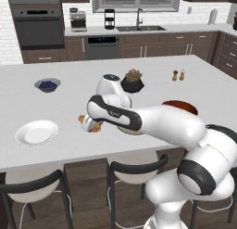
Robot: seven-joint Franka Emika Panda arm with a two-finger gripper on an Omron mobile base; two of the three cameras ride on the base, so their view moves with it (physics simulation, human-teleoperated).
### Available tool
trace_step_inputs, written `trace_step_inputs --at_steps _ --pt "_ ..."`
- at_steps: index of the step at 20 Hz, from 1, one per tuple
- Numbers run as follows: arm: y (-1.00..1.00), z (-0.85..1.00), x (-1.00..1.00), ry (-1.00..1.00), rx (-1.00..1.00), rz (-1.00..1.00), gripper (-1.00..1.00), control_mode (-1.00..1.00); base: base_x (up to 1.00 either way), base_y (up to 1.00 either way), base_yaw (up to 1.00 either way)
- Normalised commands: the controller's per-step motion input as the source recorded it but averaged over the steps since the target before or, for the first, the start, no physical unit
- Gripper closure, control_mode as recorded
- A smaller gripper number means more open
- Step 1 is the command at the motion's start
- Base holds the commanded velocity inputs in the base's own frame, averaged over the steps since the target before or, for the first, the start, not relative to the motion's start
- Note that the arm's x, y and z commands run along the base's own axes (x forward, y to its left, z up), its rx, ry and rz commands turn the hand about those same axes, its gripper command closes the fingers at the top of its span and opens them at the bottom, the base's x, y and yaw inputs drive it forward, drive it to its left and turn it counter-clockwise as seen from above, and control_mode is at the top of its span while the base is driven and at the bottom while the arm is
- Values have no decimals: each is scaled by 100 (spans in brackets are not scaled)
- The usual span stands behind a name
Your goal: Pick the chicken drumstick and carrot from their plates and place them in the bowl. Then put the bowl in the fridge.
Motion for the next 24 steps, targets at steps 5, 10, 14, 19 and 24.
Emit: trace_step_inputs --at_steps 5,10,14,19,24 --pt "-100 40 -1 5 0 -23 100 -100 0 0 0" --pt "-93 41 0 5 -1 -25 100 -100 0 0 0" --pt "-93 32 0 1 -2 -27 100 -100 0 0 0" --pt "-100 20 0 1 0 -25 100 -100 0 0 0" --pt "-95 0 0 0 0 -23 100 -100 0 0 0"
